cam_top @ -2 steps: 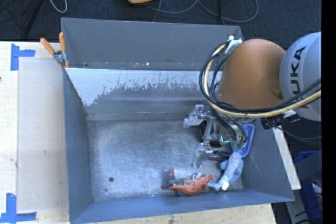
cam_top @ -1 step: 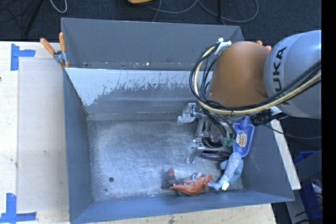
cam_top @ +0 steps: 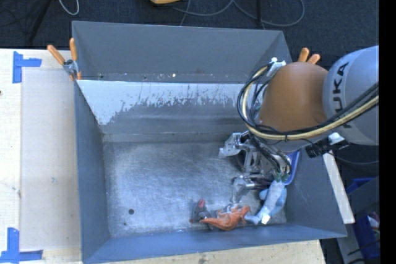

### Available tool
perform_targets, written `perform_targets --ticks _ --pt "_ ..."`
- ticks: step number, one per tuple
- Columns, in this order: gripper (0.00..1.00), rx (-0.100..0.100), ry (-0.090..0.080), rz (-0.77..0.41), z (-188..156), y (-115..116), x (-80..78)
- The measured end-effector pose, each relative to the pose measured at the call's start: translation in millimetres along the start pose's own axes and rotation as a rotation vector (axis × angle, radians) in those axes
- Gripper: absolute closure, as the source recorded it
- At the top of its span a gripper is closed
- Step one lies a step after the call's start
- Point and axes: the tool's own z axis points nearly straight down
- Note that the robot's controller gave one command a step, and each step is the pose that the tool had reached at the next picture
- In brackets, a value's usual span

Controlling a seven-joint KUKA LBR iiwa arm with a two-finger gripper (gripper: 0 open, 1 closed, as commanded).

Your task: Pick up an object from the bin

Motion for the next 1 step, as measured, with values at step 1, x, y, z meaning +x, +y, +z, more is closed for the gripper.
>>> perform_targets --ticks 1 --pt "0.0 0.002 -0.01 0.007 21.5 -22.8 3.6"
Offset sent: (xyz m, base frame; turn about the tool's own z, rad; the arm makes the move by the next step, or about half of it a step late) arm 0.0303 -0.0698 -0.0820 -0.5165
